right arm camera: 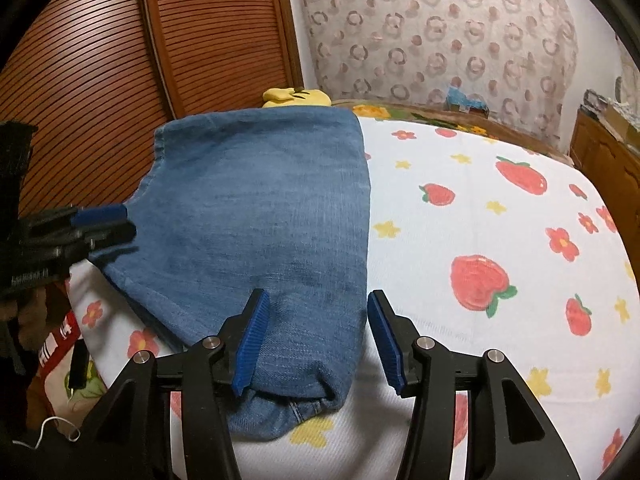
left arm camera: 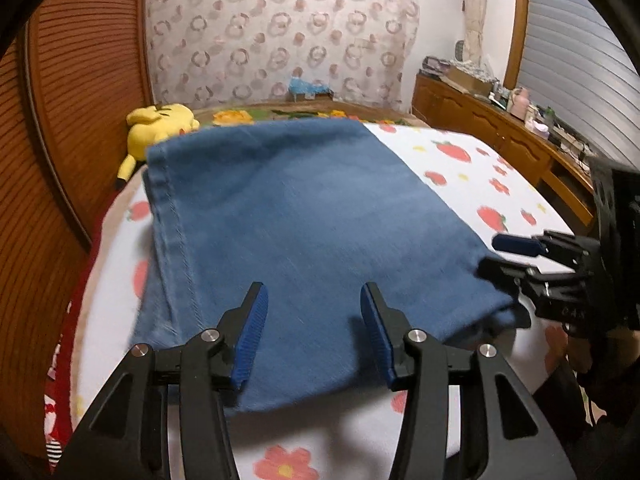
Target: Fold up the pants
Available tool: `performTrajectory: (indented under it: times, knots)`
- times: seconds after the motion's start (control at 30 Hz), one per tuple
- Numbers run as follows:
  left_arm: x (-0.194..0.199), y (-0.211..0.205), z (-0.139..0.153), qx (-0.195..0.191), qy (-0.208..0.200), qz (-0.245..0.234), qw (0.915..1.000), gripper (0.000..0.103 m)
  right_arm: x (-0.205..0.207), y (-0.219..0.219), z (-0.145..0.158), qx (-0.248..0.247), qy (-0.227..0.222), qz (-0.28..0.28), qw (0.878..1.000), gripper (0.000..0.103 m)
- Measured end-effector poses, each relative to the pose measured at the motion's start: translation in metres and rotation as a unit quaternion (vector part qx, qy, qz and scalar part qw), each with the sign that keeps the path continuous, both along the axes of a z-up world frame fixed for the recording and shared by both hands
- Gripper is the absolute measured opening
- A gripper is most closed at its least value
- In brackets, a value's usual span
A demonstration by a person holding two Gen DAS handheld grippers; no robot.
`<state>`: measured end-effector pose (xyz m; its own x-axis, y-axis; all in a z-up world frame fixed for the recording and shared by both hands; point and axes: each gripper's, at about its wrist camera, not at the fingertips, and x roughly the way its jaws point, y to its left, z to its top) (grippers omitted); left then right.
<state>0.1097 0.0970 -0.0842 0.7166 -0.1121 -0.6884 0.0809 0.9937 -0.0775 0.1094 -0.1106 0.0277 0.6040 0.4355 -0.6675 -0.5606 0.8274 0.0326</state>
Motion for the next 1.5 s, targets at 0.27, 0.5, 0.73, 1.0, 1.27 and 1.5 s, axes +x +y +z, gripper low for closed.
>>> performTrajectory:
  times: [0.27,0.5,0.73,1.0,1.27,1.5]
  knots:
    - [-0.004,-0.005,-0.019,0.002,0.01,0.002,0.9999,0.05,0.002,0.0,-0.002,0.001,0.015,-0.003,1.0,0.053]
    - [-0.007,-0.004,-0.024,0.003,0.004,0.0,1.0,0.05,0.001,-0.001,-0.005,0.0,0.022,-0.003,1.0,0.053]
    - [-0.008,-0.004,-0.026,-0.001,-0.003,0.003,1.0,0.051,0.003,-0.003,-0.006,0.013,0.04,-0.006,0.999,0.048]
    - [-0.01,0.003,-0.028,-0.01,-0.008,0.001,0.9999,0.052,0.002,0.01,0.007,0.012,0.026,0.011,1.0,0.013]
    - [-0.026,0.026,-0.007,-0.048,-0.017,0.012,0.9986,0.052,-0.001,0.031,0.054,0.028,-0.03,0.05,0.998,0.01]
    - [-0.047,0.068,0.004,-0.044,-0.03,0.059,0.9968,0.052,-0.009,0.065,0.078,0.058,-0.052,0.1,0.992,0.01]
